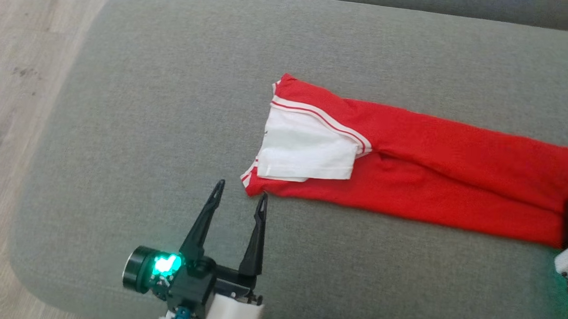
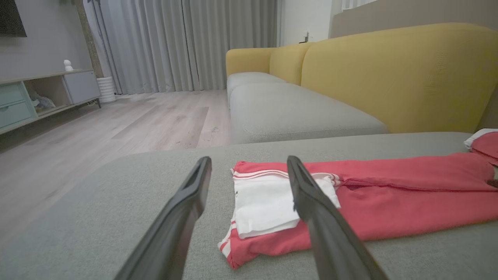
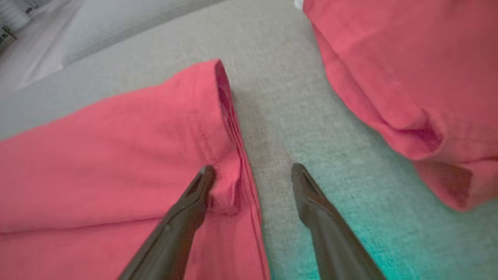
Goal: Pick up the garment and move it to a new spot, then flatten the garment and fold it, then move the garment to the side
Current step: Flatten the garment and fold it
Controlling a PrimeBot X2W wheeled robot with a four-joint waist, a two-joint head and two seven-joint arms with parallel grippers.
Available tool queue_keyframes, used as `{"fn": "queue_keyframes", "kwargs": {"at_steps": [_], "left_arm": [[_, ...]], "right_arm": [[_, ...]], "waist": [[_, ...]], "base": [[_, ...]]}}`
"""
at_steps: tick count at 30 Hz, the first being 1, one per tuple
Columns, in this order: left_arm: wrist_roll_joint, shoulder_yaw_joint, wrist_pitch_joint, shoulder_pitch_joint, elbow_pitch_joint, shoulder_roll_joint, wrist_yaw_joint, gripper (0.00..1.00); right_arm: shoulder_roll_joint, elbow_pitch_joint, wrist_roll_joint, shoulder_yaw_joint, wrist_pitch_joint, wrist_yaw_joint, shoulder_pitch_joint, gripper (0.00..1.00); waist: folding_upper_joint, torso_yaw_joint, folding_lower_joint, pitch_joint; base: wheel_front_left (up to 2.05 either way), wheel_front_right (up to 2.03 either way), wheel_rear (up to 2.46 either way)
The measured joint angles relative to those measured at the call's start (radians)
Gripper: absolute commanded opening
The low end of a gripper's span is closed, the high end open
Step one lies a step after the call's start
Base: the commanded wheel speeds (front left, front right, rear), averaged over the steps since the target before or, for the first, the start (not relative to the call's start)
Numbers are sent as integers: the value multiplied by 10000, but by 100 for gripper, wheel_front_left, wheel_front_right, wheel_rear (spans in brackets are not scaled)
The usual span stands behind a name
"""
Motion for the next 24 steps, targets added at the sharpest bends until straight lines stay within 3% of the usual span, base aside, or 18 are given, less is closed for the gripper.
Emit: {"fn": "queue_keyframes", "kwargs": {"at_steps": [3,4,5,6,7,15,24], "left_arm": [[203,242,0,124,8,-146,-111,100],[286,347,0,185,27,-205,-198,100],[347,470,0,252,50,-265,-276,100],[414,545,0,315,73,-295,-326,100],[481,629,0,383,107,-326,-401,100],[855,1386,0,946,267,-602,-897,100],[1275,1860,0,1089,307,-846,-1304,100]], "right_arm": [[-73,222,-188,-169,176,0,-80,100],[-115,286,-224,-192,274,0,-156,85],[-146,334,-221,-199,389,0,-234,61],[-155,355,-201,-184,474,0,-295,24],[-153,355,-142,-150,541,0,-312,0],[-395,-211,612,382,1085,0,30,0],[-1756,-2334,1264,-550,2564,0,210,0]], "waist": [[0,119,-1,-13],[0,162,-1,-25],[0,196,0,-46],[0,219,0,-73],[0,234,0,-108],[0,100,0,-481],[0,-325,0,-635]], "base": [[0,0,0],[0,0,0],[0,0,0],[0,0,0],[0,0,0],[0,0,0],[0,0,0]]}}
